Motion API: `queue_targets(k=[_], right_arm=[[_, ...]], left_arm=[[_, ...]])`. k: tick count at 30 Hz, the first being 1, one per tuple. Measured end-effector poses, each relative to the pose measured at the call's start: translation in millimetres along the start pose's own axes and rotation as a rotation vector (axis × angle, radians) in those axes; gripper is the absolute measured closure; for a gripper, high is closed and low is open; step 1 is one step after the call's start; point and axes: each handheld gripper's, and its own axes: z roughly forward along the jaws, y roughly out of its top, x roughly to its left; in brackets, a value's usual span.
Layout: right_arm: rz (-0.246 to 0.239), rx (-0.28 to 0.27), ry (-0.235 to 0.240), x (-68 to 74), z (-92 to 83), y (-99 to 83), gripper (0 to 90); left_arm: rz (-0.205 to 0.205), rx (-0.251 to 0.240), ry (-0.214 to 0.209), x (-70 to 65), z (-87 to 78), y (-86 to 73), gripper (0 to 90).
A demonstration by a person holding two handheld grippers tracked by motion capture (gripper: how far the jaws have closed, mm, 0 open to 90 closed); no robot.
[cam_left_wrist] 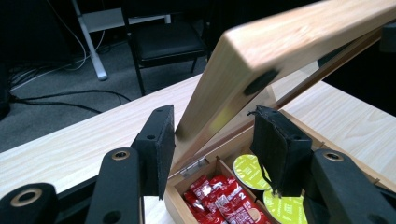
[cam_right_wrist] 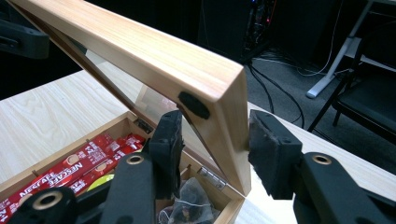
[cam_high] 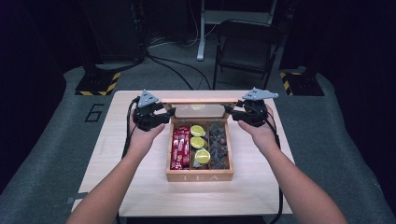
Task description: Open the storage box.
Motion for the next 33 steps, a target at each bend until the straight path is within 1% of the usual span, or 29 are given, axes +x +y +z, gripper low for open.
queue_targets(k=[3,4,5,6,7,10,14,15,17,18,19,20,22,23,24,26,27,28,29,31,33], right_arm=[[0.015,-0.003,-0.003,0.3,0.5,0.3,55.2],[0.007,-0.002,0.0,-0.6,0.7,0.6,55.2],[0.017,0.003,-0.002,-0.3,0.7,1.0,55.2],[0.01,-0.001,-0.002,-1.0,1.4,1.5,55.3],[0.008,0.001,-0.003,-1.4,2.0,2.6,55.2],[0.014,0.005,-0.006,-1.6,2.3,3.4,55.2],[0.007,-0.002,-0.004,-3.4,4.2,4.9,55.2],[0.011,-0.002,-0.005,-3.4,4.4,5.1,55.3],[0.013,-0.008,-0.008,-4.4,5.6,5.6,55.2],[0.013,-0.008,-0.008,-4.4,5.6,5.6,55.2],[0.016,-0.011,-0.008,-4.7,5.9,5.5,55.1],[0.026,-0.011,-0.009,-4.6,6.2,5.4,55.1],[0.031,-0.016,-0.008,-5.3,7.1,5.5,55.1],[0.025,-0.02,-0.007,-6.5,7.5,5.4,55.1],[0.031,-0.022,-0.004,-7.0,8.1,5.5,55.0],[0.035,-0.028,-0.003,-8.1,9.3,5.4,55.0],[0.047,-0.029,-0.008,-8.0,10.4,5.2,54.9],[0.037,-0.029,-0.009,-9.1,12.1,4.8,54.9],[0.037,-0.025,-0.014,-9.7,15.4,4.0,54.7],[0.045,-0.026,-0.027,-10.6,20.0,2.8,54.5],[0.043,-0.026,-0.031,-11.5,22.4,2.2,54.0]], left_arm=[[0.0,0.002,0.005,0.2,2.4,-0.2,49.6],[0.005,0.009,0.004,0.7,2.9,0.2,49.7],[0.005,-0.002,0.011,0.7,4.4,-0.1,49.8],[0.009,0.004,0.01,1.3,4.5,0.3,50.0],[0.006,-0.004,0.018,1.5,6.5,0.1,50.9],[0.006,-0.005,0.021,2.9,7.9,0.2,52.0],[0.002,-0.001,0.027,5.1,9.5,1.1,55.2],[0.0,-0.011,0.035,4.5,11.1,0.7,55.2],[0.012,-0.007,0.045,4.0,12.8,0.9,55.3],[0.018,0.003,0.045,4.2,12.9,1.3,55.3],[0.01,-0.006,0.053,3.3,14.1,1.0,55.4],[0.014,-0.006,0.053,4.2,14.7,1.2,55.6],[0.016,-0.001,0.053,5.1,15.6,1.4,56.4],[0.009,0.0,0.056,5.1,16.1,1.4,56.6],[0.015,0.002,0.054,6.4,16.5,1.5,57.1],[0.009,0.007,0.056,7.5,17.4,1.4,58.4],[0.0,0.008,0.051,8.8,18.2,1.0,58.9],[-0.004,0.01,0.049,9.9,18.9,0.8,59.5],[-0.014,0.022,0.052,12.3,21.5,0.3,60.9],[-0.041,0.009,0.063,13.1,24.9,0.4,61.4],[-0.046,0.007,0.064,13.8,26.0,1.0,61.4]])
